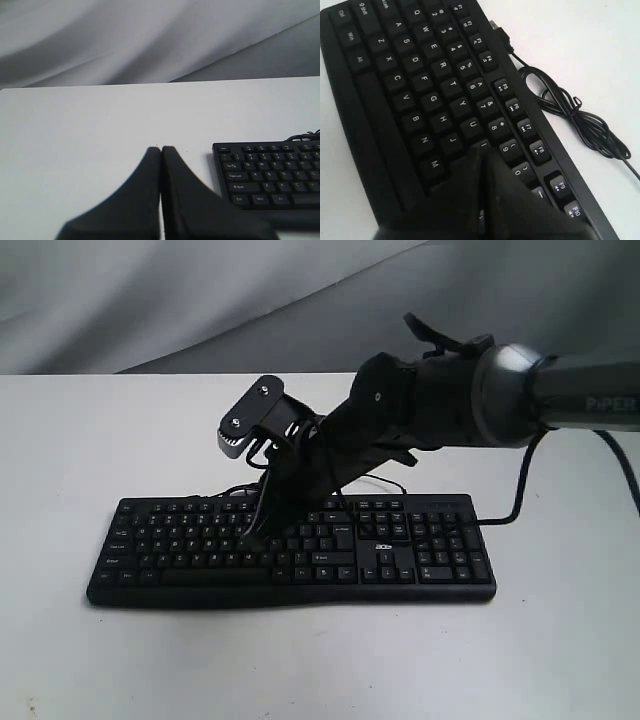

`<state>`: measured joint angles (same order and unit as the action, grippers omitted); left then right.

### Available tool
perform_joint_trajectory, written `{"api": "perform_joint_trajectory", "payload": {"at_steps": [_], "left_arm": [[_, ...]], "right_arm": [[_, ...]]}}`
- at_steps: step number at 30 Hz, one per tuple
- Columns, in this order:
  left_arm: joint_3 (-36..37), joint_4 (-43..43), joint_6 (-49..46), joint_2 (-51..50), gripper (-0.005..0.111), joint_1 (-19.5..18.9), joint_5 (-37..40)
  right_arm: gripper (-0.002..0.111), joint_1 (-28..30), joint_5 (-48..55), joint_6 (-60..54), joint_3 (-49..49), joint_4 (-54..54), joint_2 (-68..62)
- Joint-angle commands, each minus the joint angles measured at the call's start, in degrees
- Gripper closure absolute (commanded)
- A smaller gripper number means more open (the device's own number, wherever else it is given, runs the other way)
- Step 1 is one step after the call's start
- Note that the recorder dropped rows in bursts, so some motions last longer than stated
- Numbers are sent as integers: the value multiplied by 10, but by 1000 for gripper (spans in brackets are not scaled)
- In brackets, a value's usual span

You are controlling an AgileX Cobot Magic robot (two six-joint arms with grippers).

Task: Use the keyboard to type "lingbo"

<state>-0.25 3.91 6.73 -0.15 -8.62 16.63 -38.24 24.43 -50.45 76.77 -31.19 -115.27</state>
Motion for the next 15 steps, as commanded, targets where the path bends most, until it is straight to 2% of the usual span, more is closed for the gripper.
{"api": "perform_joint_trajectory", "payload": {"at_steps": [1, 15], "left_arm": [[2, -5, 2, 1, 106, -1, -3], [2, -5, 2, 1, 106, -1, -3]], "right_arm": [[108, 4, -14, -14, -3, -8, -23], [108, 4, -19, -22, -3, -7, -37]]}}
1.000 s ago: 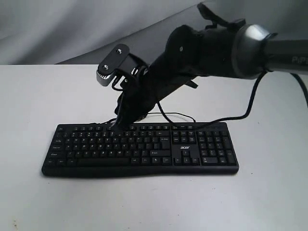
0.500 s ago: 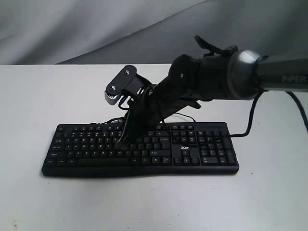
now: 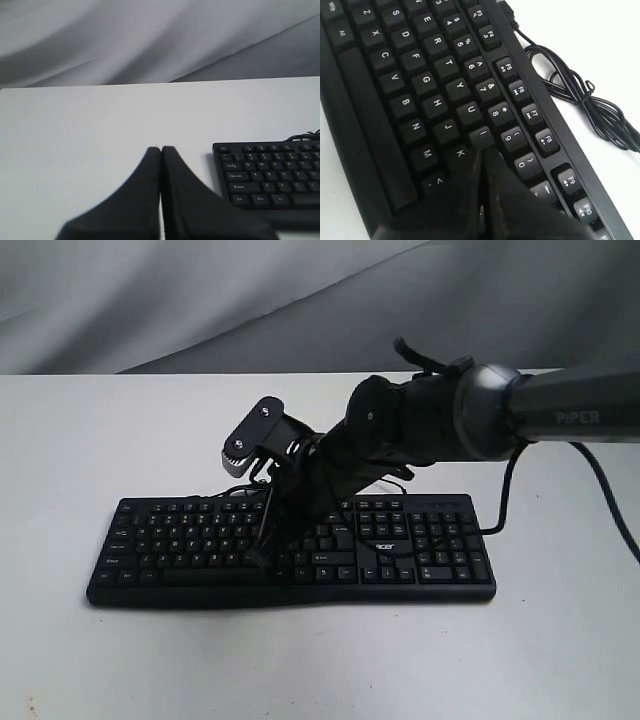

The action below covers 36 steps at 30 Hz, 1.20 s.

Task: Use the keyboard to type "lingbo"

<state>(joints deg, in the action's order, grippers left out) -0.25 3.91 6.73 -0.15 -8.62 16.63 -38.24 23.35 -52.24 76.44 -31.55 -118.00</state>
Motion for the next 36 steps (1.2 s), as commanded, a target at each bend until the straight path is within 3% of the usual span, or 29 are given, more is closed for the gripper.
{"api": "perform_joint_trajectory", "payload": {"at_steps": [1, 36], "left_arm": [[2, -5, 2, 1, 106, -1, -3], [2, -5, 2, 1, 106, -1, -3]], "right_arm": [[108, 4, -12, -7, 0, -5, -11], [108, 4, -6, -30, 0, -21, -24]]}}
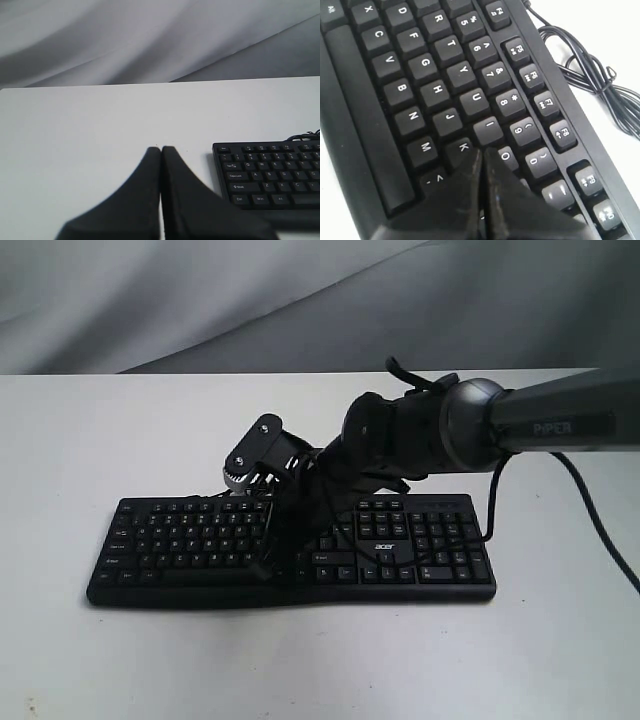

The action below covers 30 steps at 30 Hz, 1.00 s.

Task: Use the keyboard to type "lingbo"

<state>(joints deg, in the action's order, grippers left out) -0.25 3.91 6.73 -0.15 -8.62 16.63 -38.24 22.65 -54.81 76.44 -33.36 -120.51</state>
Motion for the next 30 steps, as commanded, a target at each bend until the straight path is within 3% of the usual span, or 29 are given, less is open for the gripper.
{"api": "perform_joint_trajectory", "payload": {"at_steps": [1, 30], "left_arm": [[2, -5, 2, 1, 106, -1, -3], [2, -5, 2, 1, 106, -1, -3]], "right_arm": [[108, 4, 0, -4, 0, -3, 1], [108, 4, -6, -4, 0, -11, -17]]}}
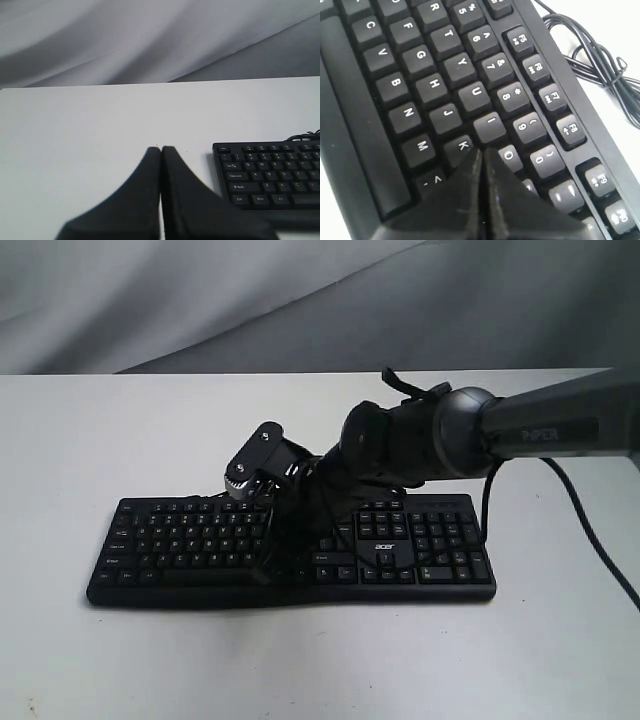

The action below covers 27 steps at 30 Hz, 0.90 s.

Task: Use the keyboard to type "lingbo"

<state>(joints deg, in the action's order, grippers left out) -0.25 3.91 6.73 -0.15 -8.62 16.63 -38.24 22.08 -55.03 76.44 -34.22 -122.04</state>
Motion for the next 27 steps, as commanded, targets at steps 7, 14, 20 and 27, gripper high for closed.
{"api": "perform_joint_trajectory", "payload": {"at_steps": [7, 14, 20, 27], "left_arm": [[2, -5, 2, 1, 106, -1, -3], [2, -5, 2, 1, 106, -1, -3], [2, -5, 2, 1, 106, -1, -3], [2, -5, 2, 1, 106, -1, -3]], "right_arm": [[108, 4, 0, -2, 0, -3, 22], [108, 1, 49, -2, 68, 5, 3], [108, 1, 50, -6, 76, 6, -15], [108, 1, 38, -9, 76, 6, -22]]}}
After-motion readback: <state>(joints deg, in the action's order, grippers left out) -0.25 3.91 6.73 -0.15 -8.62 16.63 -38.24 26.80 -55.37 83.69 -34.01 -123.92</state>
